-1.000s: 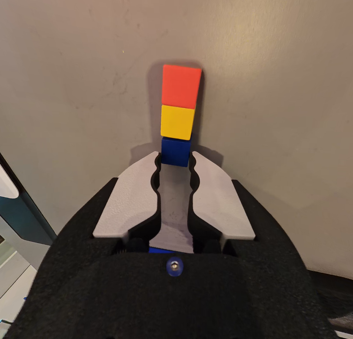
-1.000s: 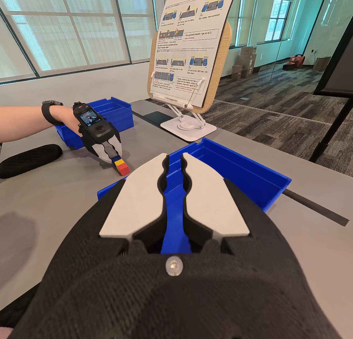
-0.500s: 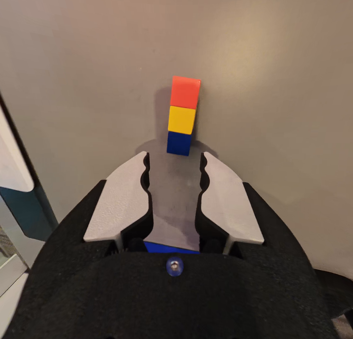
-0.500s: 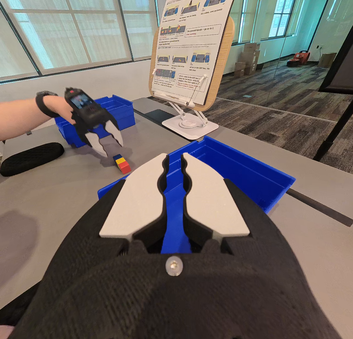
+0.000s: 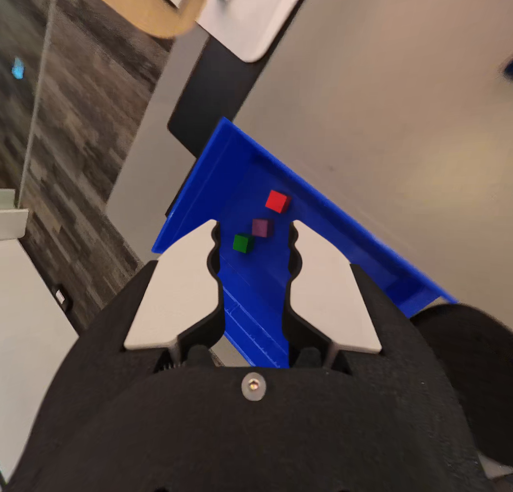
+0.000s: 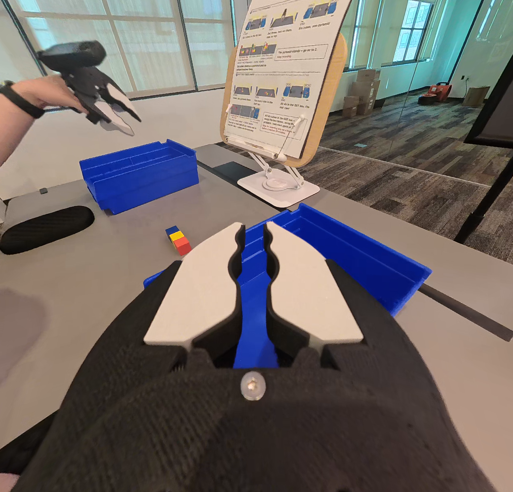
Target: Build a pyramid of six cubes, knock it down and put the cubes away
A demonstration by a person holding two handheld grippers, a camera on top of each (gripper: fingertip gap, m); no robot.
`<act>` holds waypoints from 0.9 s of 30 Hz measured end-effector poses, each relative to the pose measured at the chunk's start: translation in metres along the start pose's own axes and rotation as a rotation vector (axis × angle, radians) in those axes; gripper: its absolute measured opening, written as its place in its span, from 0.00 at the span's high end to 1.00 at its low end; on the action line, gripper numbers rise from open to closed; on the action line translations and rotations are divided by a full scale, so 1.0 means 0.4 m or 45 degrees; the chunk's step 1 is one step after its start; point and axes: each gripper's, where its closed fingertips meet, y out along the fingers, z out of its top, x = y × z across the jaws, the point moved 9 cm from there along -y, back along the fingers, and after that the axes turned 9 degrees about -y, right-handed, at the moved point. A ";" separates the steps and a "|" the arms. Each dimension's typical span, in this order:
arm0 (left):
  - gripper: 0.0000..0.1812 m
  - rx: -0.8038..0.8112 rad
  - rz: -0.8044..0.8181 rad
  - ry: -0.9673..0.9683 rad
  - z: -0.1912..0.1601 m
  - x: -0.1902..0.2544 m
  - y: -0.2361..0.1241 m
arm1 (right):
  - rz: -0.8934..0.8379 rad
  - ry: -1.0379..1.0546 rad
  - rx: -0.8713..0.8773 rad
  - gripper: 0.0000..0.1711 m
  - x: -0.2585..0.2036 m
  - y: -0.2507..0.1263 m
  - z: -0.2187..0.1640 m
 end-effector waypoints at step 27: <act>0.78 -0.354 -0.362 0.121 -0.185 -0.058 0.409 | -0.028 0.010 -0.193 0.92 0.000 0.034 -0.030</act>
